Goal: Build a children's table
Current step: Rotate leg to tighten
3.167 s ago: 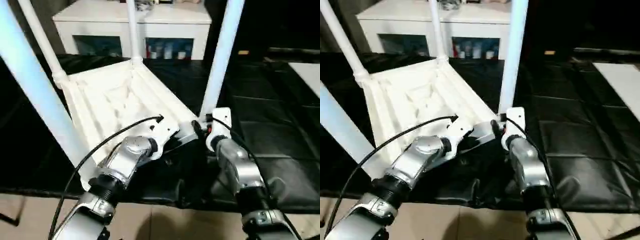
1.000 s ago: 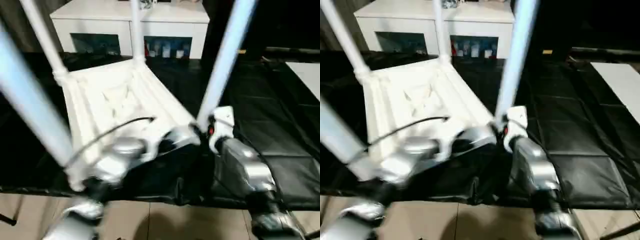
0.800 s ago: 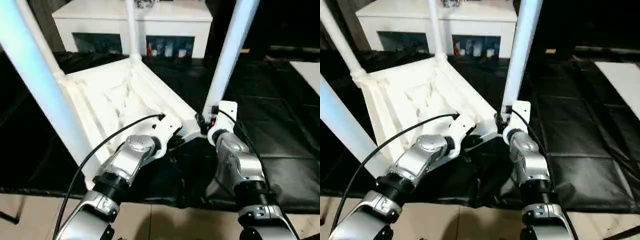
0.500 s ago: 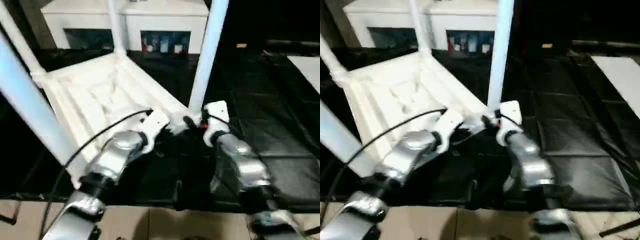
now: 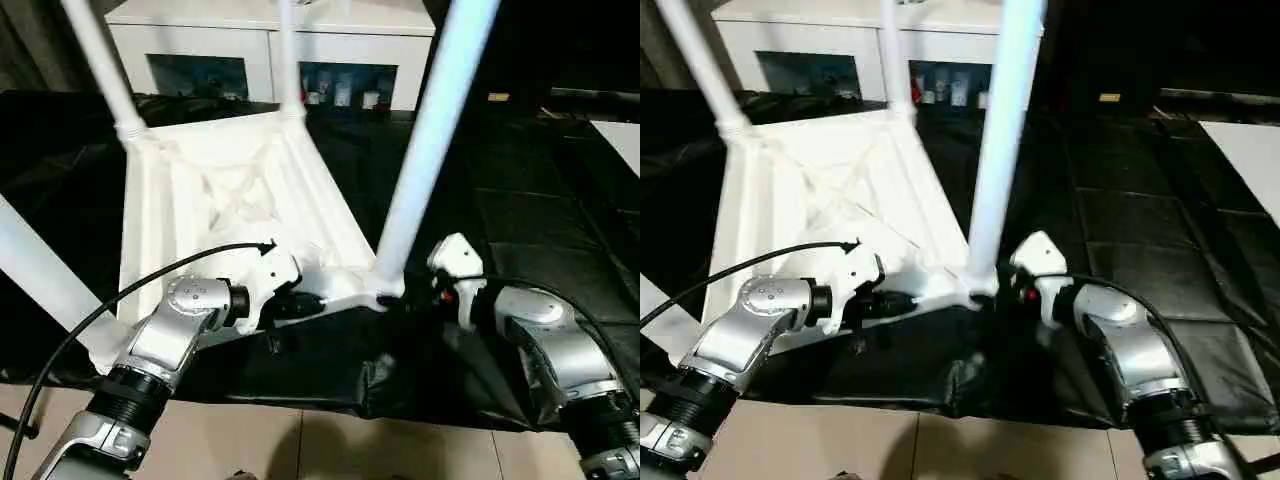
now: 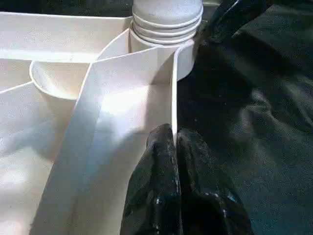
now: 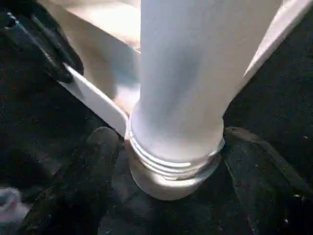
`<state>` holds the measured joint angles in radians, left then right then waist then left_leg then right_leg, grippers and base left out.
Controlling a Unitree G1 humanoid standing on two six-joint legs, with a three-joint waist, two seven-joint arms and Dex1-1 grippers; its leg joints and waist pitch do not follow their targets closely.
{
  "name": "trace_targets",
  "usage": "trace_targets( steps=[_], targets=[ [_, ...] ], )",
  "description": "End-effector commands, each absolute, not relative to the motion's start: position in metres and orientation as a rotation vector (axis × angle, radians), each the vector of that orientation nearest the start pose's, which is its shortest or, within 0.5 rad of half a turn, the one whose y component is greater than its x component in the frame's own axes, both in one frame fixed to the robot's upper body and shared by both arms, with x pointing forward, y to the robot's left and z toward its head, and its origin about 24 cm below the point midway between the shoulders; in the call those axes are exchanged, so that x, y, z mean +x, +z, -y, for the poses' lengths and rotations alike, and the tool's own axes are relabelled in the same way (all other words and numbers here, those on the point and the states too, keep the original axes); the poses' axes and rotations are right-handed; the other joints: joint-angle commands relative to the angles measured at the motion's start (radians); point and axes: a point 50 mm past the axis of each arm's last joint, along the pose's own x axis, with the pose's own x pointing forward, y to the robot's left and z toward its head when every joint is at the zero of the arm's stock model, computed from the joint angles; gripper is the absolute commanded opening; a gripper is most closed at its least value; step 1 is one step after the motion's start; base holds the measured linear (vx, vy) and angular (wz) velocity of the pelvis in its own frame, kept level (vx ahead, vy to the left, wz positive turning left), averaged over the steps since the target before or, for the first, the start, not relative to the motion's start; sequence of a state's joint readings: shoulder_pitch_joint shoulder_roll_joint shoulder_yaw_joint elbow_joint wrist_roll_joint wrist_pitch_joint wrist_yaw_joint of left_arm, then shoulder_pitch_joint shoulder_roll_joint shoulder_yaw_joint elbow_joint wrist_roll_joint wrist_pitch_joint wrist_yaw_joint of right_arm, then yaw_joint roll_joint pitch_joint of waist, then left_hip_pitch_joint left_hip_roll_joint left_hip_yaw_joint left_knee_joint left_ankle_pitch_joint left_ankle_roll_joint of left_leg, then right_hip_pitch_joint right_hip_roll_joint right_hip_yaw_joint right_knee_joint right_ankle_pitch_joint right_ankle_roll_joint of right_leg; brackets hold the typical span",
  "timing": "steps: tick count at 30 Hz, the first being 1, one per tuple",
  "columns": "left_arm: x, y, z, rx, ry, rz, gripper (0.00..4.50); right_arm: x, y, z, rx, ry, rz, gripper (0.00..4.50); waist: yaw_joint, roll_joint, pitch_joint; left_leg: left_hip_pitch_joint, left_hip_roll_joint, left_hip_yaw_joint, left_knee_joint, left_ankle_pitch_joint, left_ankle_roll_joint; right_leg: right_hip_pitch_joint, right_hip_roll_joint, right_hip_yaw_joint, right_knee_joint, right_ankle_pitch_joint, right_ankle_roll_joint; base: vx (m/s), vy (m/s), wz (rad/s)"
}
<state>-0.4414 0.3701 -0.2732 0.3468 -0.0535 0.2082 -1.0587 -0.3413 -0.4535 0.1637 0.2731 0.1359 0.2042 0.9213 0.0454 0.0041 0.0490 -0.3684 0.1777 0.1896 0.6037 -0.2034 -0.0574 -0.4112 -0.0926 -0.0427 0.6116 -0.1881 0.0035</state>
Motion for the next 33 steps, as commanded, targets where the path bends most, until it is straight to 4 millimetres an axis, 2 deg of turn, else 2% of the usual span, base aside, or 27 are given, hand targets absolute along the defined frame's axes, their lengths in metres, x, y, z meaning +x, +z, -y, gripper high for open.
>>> trace_targets(
  steps=[1,7,12,13,17,27,29,31,33],
  targets=[
    [0.295,0.056,-0.117,0.302,-1.283,-0.327,0.00,0.290,0.054,0.164,-0.257,1.032,-0.314,3.53,0.001,-0.016,-0.063,0.006,0.046,-0.012,-0.067,-0.109,0.112,0.056,-0.046,0.036,-0.058,-0.089,-0.272,0.000,0.000,0.00],
    [0.294,0.057,-0.117,0.298,-1.290,-0.328,0.00,0.293,0.058,0.160,-0.197,1.030,-0.284,3.53,0.003,-0.018,-0.065,0.006,0.046,-0.012,-0.065,-0.099,0.117,0.057,-0.046,0.036,-0.056,-0.072,-0.275,0.000,0.000,0.00],
    [0.294,0.056,-0.117,0.297,-1.298,-0.330,0.00,0.291,0.058,0.158,-0.152,1.052,-0.274,3.01,0.006,-0.014,-0.067,0.008,0.046,-0.012,-0.064,-0.083,0.123,0.056,-0.045,0.035,-0.053,-0.047,-0.282,0.000,0.000,0.00],
    [0.294,0.056,-0.117,0.296,-1.300,-0.332,0.00,0.290,0.057,0.158,-0.143,1.056,-0.279,3.01,0.006,-0.017,-0.067,0.007,0.046,-0.011,-0.064,-0.081,0.123,0.057,-0.044,0.035,-0.052,-0.044,-0.283,0.000,0.000,0.00],
    [0.294,0.056,-0.117,0.302,-1.300,-0.335,0.00,0.288,0.053,0.158,-0.143,1.060,-0.292,2.60,0.010,-0.015,-0.066,0.008,0.046,-0.011,-0.064,-0.087,0.119,0.056,-0.045,0.035,-0.054,-0.054,-0.282,0.000,0.000,0.00],
    [0.293,0.055,-0.118,0.302,-1.297,-0.338,0.00,0.284,0.048,0.158,-0.150,1.083,-0.320,2.11,0.013,-0.018,-0.068,0.008,0.045,-0.011,-0.063,-0.080,0.120,0.058,-0.045,0.035,-0.052,-0.047,-0.280,0.000,0.000,0.00],
    [0.293,0.055,-0.118,0.302,-1.299,-0.341,0.00,0.284,0.048,0.158,-0.166,1.081,-0.319,2.10,0.013,-0.018,-0.068,0.008,0.045,-0.011,-0.062,-0.078,0.120,0.058,-0.045,0.035,-0.051,-0.049,-0.279,0.000,0.000,0.00],
    [0.293,0.055,-0.118,0.302,-1.298,-0.340,0.00,0.286,0.048,0.158,-0.138,1.059,-0.323,2.63,0.013,-0.019,-0.068,0.008,0.045,-0.011,-0.062,-0.074,0.121,0.058,-0.045,0.035,-0.051,-0.048,-0.279,0.000,0.000,0.00],
    [0.293,0.055,-0.118,0.301,-1.295,-0.338,0.00,0.287,0.049,0.158,-0.111,1.051,-0.326,2.78,0.013,-0.017,-0.068,0.008,0.045,-0.011,-0.062,-0.076,0.121,0.058,-0.044,0.035,-0.051,-0.048,-0.280,0.000,0.000,0.00]
  ],
)
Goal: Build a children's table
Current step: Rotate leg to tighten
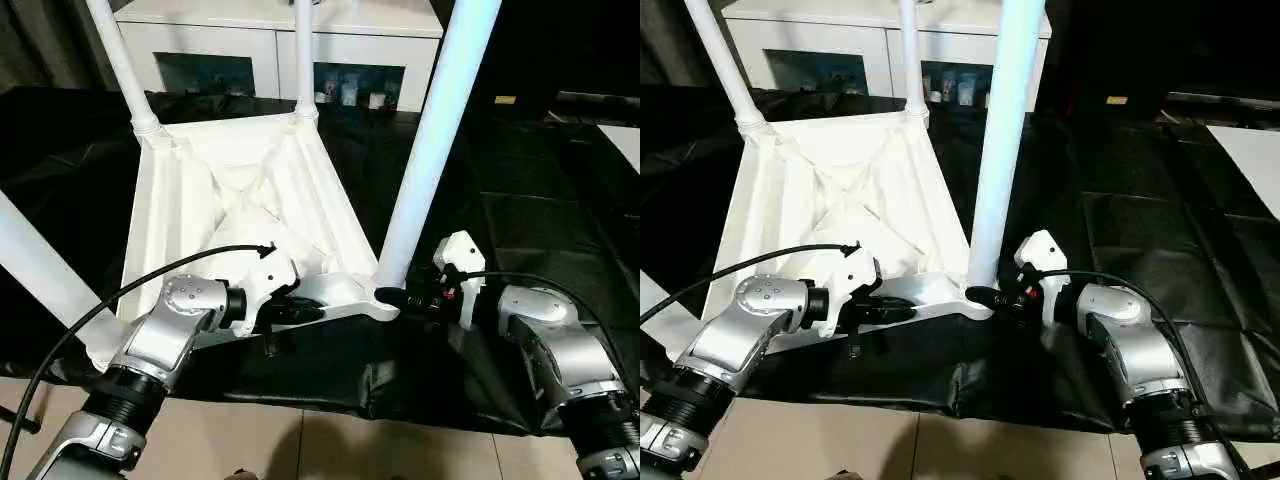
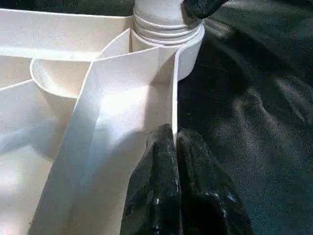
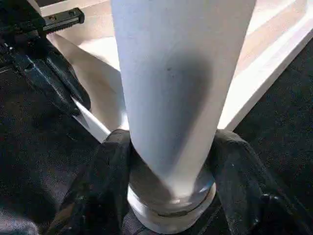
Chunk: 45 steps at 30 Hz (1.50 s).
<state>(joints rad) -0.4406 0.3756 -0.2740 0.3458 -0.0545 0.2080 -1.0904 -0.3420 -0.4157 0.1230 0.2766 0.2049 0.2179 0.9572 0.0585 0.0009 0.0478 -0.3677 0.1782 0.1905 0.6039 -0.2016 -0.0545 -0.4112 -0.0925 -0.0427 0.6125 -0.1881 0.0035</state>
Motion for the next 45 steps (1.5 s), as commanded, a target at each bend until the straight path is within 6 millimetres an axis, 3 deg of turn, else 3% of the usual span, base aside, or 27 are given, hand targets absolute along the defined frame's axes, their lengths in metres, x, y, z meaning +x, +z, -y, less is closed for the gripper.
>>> trace_targets(
  steps=[1,5,24,29,39,45],
  targets=[
    [0.293,0.055,-0.118,0.301,-1.295,-0.338,0.00,0.287,0.049,0.158,-0.110,1.052,-0.326,2.84,0.000,-0.014,-0.067,0.007,0.044,-0.012,-0.062,-0.078,0.117,0.058,-0.045,0.035,-0.051,-0.046,-0.280,0.000,0.000,0.00],
    [0.294,0.056,-0.117,0.303,-1.300,-0.336,0.00,0.288,0.046,0.155,-0.135,1.047,-0.332,3.24,0.000,-0.014,-0.067,0.007,0.045,-0.012,-0.063,-0.088,0.109,0.058,-0.045,0.035,-0.053,-0.062,-0.277,0.000,0.000,0.00],
    [0.293,0.055,-0.117,0.312,-1.303,-0.340,0.00,0.286,0.040,0.153,-0.154,1.062,-0.351,3.24,-0.001,-0.013,-0.067,0.007,0.043,-0.012,-0.062,-0.084,0.108,0.059,-0.044,0.035,-0.051,-0.045,-0.279,0.000,0.000,0.00],
    [0.294,0.054,-0.117,0.319,-1.302,-0.341,0.00,0.288,0.041,0.153,-0.151,1.045,-0.348,3.80,-0.001,-0.012,-0.068,0.008,0.044,-0.013,-0.062,-0.087,0.106,0.058,-0.044,0.035,-0.051,-0.046,-0.279,0.000,0.000,0.00],
    [0.293,0.054,-0.119,0.326,-1.307,-0.346,0.00,0.288,0.040,0.154,-0.150,1.041,-0.353,3.80,0.000,-0.013,-0.068,0.008,0.044,-0.013,-0.062,-0.085,0.107,0.059,-0.044,0.035,-0.050,-0.038,-0.282,0.000,0.000,0.00],
    [0.292,0.054,-0.119,0.324,-1.307,-0.345,0.00,0.288,0.038,0.155,-0.135,1.036,-0.360,3.32,0.001,-0.013,-0.068,0.008,0.044,-0.013,-0.061,-0.081,0.109,0.059,-0.045,0.035,-0.049,-0.032,-0.284,0.000,0.000,0.00]
  ],
)
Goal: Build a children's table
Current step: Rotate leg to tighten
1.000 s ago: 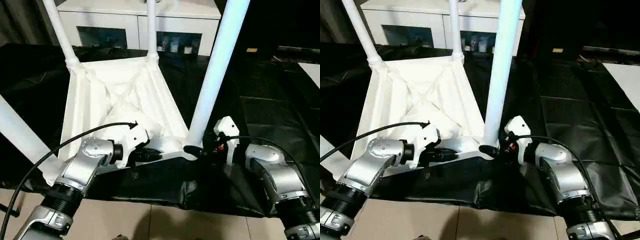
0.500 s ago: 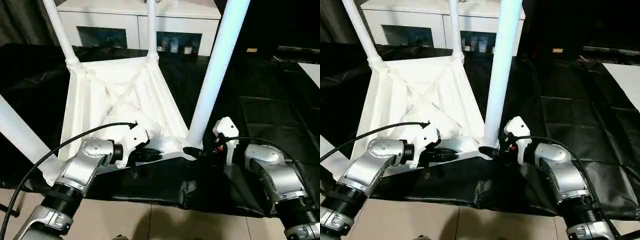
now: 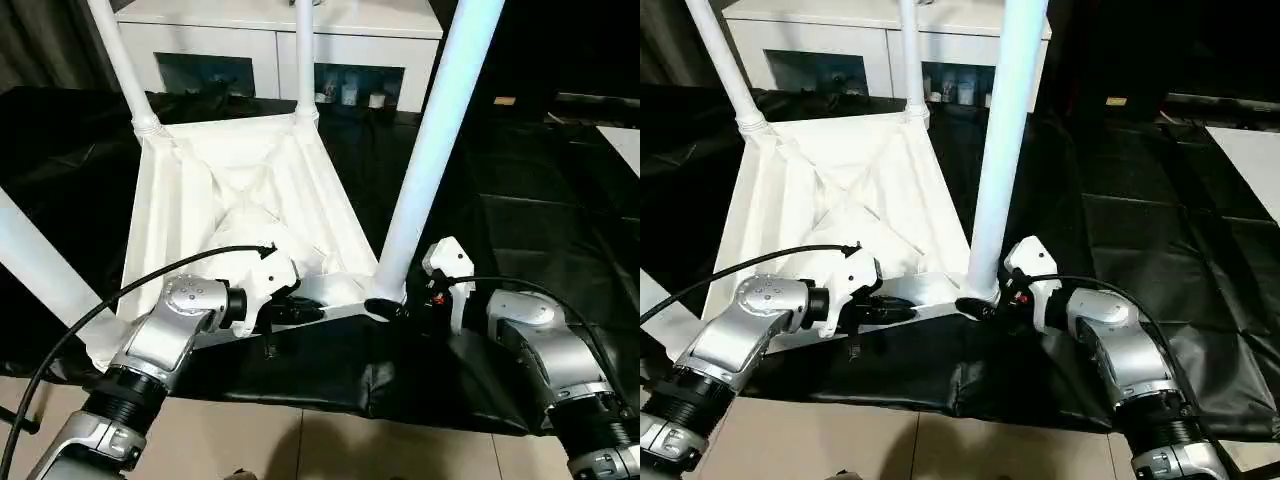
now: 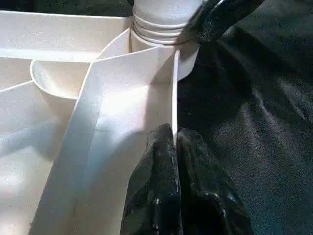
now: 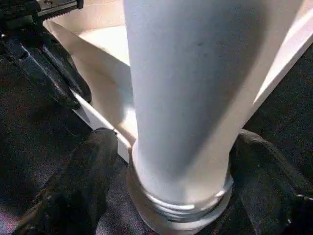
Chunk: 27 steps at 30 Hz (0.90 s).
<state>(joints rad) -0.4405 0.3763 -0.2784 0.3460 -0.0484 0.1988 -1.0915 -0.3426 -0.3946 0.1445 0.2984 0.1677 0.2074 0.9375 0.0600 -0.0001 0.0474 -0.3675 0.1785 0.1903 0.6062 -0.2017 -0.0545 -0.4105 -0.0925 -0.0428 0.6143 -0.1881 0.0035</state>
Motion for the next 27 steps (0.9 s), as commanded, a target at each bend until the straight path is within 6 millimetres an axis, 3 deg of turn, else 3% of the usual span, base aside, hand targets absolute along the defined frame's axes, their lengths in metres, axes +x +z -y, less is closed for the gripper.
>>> trace_targets(
  steps=[1,3,9,23,24,27],
  targets=[
    [0.2922,0.0534,-0.1189,0.326,-1.309,-0.348,0.00,0.2882,0.0383,0.1546,-0.133,1.035,-0.360,3.27,0.000,-0.011,-0.068,0.007,0.043,-0.012,-0.064,-0.083,0.108,0.058,-0.045,0.035,-0.051,-0.036,-0.284,0.000,0.000,0.00],
    [0.2919,0.0533,-0.1190,0.325,-1.312,-0.349,0.00,0.2880,0.0375,0.1539,-0.134,1.036,-0.363,2.97,-0.001,-0.011,-0.067,0.008,0.044,-0.013,-0.065,-0.089,0.106,0.058,-0.044,0.034,-0.052,-0.046,-0.283,0.000,0.000,0.00],
    [0.2928,0.0531,-0.1196,0.334,-1.311,-0.352,0.00,0.2866,0.0341,0.1534,-0.154,1.040,-0.375,2.61,-0.001,-0.008,-0.067,0.009,0.044,-0.013,-0.066,-0.101,0.095,0.058,-0.044,0.034,-0.053,-0.055,-0.280,0.000,0.000,0.00],
    [0.2966,0.0517,-0.1192,0.327,-1.261,-0.361,0.00,0.2883,0.0324,0.1545,-0.191,1.022,-0.368,2.56,-0.002,-0.011,-0.065,0.009,0.044,-0.013,-0.067,-0.111,0.095,0.058,-0.045,0.035,-0.056,-0.067,-0.278,0.000,0.000,0.00],
    [0.2970,0.0520,-0.1190,0.314,-1.261,-0.363,0.44,0.2884,0.0325,0.1545,-0.191,1.022,-0.367,2.56,-0.003,-0.011,-0.064,0.009,0.044,-0.013,-0.068,-0.123,0.089,0.058,-0.045,0.035,-0.058,-0.089,-0.274,0.000,0.000,0.00],
    [0.2992,0.0517,-0.1208,0.376,-1.236,-0.358,0.44,0.2890,0.0329,0.1553,-0.200,1.017,-0.364,2.56,-0.003,-0.010,-0.065,0.010,0.045,-0.014,-0.068,-0.130,0.082,0.057,-0.045,0.035,-0.060,-0.101,-0.267,0.000,0.000,0.00]
  ],
)
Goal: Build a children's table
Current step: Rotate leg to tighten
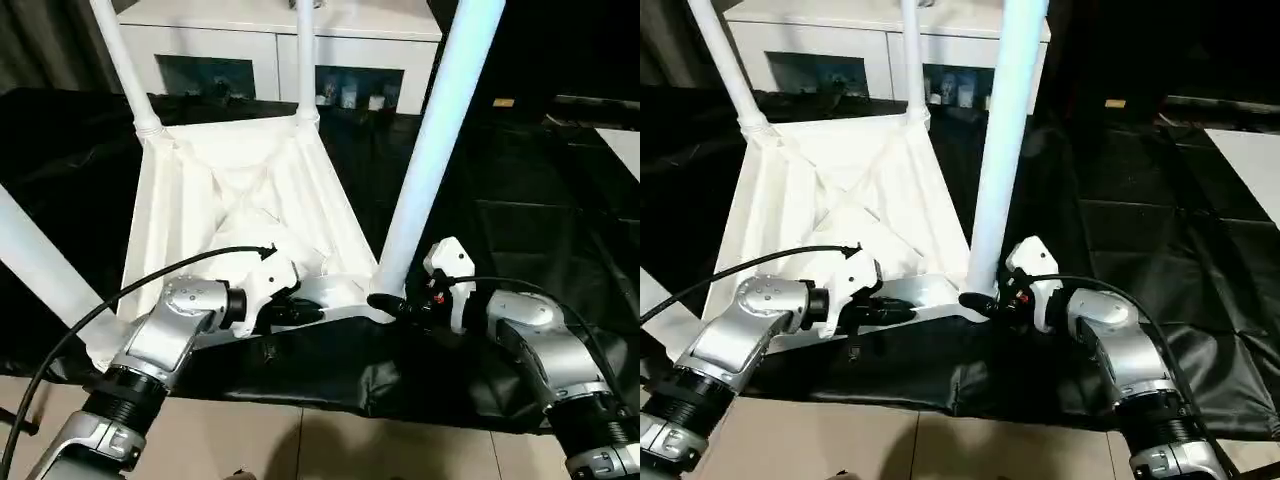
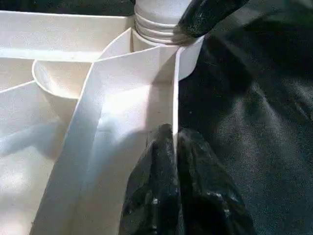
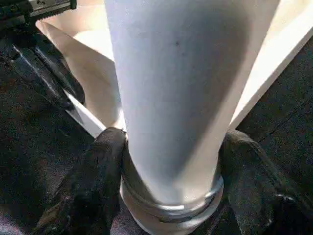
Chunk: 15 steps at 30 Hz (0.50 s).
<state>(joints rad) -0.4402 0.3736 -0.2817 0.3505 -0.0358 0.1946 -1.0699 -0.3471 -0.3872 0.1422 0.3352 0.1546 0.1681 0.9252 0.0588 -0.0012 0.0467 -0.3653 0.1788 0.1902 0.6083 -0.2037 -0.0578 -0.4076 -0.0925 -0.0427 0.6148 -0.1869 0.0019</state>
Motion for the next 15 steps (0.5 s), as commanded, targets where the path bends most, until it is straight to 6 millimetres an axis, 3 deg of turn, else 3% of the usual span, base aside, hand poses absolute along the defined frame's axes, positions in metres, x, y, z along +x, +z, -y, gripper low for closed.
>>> trace_targets(
  steps=[1,9,15],
  targets=[
    [0.300,0.051,-0.122,0.393,-1.231,-0.361,0.44,0.289,0.033,0.155,-0.202,1.015,-0.363,2.56,-0.002,-0.007,-0.064,0.008,0.045,-0.014,-0.070,-0.128,0.084,0.053,-0.044,0.035,-0.060,-0.101,-0.265,0.000,0.000,0.00],
    [0.300,0.049,-0.122,0.381,-1.240,-0.381,0.44,0.290,0.034,0.155,-0.210,1.014,-0.356,2.56,-0.005,-0.008,-0.064,0.007,0.044,-0.014,-0.070,-0.126,0.084,0.054,-0.045,0.034,-0.061,-0.101,-0.263,0.000,0.000,0.00],
    [0.298,0.042,-0.133,0.444,-1.252,-0.485,0.02,0.291,0.035,0.156,-0.223,1.013,-0.355,2.56,-0.005,-0.008,-0.065,0.007,0.044,-0.014,-0.071,-0.130,0.081,0.054,-0.045,0.035,-0.061,-0.102,-0.261,0.000,0.000,0.00]
  ],
)
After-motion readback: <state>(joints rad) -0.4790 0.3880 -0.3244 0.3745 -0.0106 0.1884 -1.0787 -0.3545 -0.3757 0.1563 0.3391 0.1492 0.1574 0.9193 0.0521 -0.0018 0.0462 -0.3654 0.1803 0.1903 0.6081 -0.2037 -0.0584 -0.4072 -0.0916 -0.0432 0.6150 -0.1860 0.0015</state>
